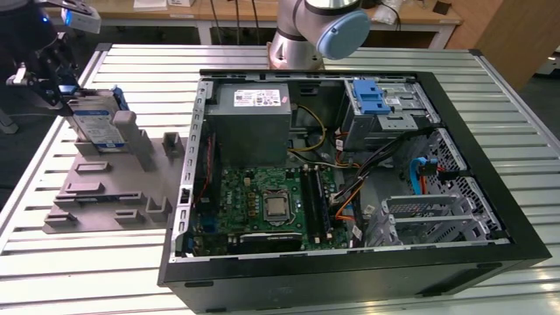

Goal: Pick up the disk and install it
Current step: 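Pick up the disk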

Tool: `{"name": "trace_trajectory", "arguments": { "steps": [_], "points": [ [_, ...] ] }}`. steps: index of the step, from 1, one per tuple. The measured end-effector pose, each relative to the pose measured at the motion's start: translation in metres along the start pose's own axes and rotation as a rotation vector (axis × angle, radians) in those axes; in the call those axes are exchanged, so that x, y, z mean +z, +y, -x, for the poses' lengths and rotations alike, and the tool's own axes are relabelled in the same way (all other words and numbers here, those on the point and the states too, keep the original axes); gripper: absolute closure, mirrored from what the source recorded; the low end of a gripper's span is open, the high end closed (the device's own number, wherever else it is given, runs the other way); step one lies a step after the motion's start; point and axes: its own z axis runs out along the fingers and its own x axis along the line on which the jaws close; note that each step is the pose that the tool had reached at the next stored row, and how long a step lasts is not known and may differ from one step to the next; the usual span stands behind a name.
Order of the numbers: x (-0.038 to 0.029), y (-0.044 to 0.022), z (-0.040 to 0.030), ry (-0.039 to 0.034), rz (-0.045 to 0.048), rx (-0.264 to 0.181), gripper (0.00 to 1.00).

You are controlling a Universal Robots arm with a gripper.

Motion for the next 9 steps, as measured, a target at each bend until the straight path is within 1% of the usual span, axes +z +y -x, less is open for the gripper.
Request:
{"name": "trace_trajectory", "arguments": {
  "steps": [2,3,9],
  "points": [
    [0.0007,0.0,0.0,-0.0001,0.0003,0.0,0.45],
    [0.0009,0.0,0.0001,-0.0005,0.0004,0.0,0.53],
    [0.0018,0.0,0.0003,-0.0032,0.0001,-0.001,0.53]
  ]
}}
